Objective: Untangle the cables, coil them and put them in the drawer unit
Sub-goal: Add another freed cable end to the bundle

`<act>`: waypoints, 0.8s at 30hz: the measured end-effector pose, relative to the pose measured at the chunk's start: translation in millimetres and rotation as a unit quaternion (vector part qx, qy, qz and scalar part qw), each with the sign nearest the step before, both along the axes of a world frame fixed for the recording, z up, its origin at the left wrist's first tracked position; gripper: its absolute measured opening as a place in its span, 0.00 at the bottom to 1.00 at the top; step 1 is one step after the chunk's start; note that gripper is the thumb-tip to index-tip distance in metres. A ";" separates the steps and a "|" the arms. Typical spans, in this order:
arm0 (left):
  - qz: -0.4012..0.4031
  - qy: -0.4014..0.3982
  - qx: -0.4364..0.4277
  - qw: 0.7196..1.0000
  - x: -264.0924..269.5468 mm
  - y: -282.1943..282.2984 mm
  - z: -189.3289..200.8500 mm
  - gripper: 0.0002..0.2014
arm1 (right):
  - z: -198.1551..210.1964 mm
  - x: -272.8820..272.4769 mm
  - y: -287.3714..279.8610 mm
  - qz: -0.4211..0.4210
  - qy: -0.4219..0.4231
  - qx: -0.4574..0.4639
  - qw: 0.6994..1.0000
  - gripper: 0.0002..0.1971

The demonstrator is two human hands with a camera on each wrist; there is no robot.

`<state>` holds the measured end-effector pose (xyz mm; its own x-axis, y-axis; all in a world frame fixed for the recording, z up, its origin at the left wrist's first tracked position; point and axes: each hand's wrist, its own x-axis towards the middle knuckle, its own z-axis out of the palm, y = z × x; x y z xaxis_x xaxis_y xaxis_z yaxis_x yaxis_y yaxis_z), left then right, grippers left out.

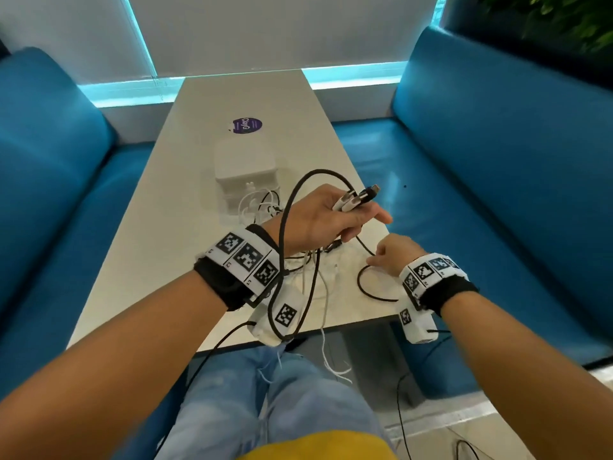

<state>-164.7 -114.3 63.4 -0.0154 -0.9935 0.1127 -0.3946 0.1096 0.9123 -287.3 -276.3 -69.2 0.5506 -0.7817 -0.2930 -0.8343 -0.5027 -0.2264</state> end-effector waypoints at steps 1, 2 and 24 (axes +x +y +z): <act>-0.011 0.002 -0.002 1.000 -0.2 0.2 -1.9 0.13 | 4.1 -13.2 -0.6 -0.001 -0.009 0.018 1.000 0.14; -0.022 -0.003 -0.003 1.000 -1.8 -1.0 -6.1 0.14 | 6.6 -29.0 -1.2 -0.006 -0.017 0.043 0.999 0.13; -0.138 -0.308 0.089 0.937 -91.5 -50.5 -82.5 0.17 | -19.7 -161.0 32.5 -0.156 -0.250 0.252 0.922 0.08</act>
<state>-256.2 -164.8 -19.1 -0.2815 -0.9445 -0.1696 -0.8318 0.1520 0.5339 -448.3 -243.8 -88.9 0.4860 -0.7589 -0.4335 -0.6490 0.0187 -0.7605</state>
